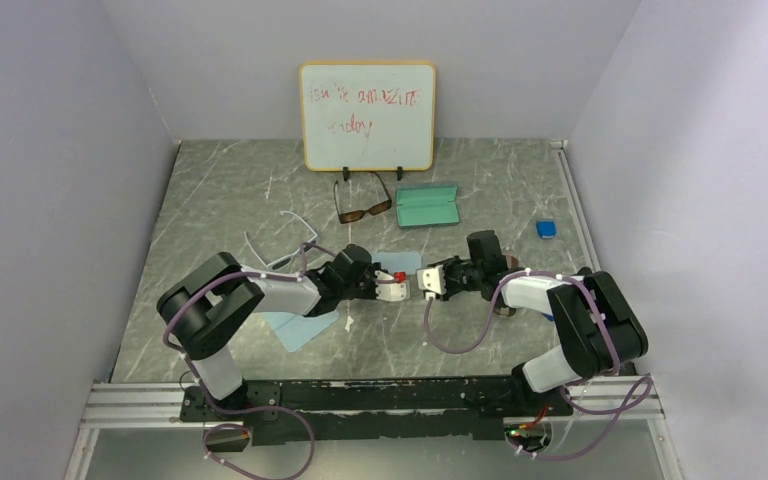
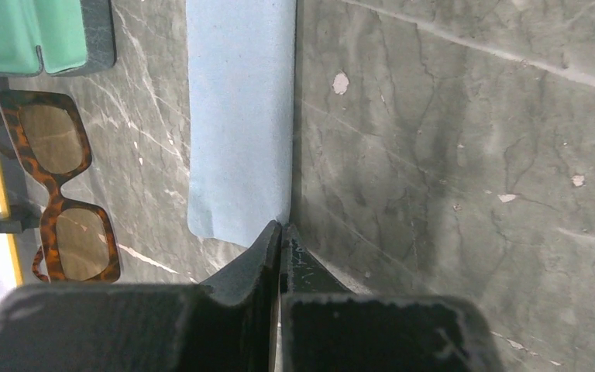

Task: Organize the sunglasses
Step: Pick up the glasses cleaning cloth from the center of the board.

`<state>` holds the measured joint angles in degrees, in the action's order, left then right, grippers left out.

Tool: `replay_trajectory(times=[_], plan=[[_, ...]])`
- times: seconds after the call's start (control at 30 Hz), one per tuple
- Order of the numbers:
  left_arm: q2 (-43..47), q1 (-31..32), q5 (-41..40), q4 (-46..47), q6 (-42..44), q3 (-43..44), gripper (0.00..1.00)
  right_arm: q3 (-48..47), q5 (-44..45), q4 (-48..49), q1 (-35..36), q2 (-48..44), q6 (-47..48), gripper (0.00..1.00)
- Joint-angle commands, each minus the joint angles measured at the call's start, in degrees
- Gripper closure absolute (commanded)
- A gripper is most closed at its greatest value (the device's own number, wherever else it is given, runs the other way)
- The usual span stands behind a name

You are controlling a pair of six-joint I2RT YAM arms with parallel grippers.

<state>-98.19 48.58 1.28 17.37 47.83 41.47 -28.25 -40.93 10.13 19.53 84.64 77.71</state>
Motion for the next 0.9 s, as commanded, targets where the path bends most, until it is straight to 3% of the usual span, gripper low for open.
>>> replay_trajectory(times=[0.0, 0.63, 0.87], plan=[[1.4, 0.0, 1.6, -2.4, -1.7, 0.3, 0.95, 0.1, -1.1, 1.8, 0.3, -0.2, 0.7, 0.67], [1.1, 0.1, 2.1, -2.2, -2.4, 0.4, 0.95, 0.0, 5.8, 5.5, 4.2, 6.0, 1.6, 0.71], [1.7, 0.1, 2.5, -2.2, -2.5, 0.0, 0.95, -0.9, 6.9, 4.4, 4.2, 7.5, 2.0, 0.77]])
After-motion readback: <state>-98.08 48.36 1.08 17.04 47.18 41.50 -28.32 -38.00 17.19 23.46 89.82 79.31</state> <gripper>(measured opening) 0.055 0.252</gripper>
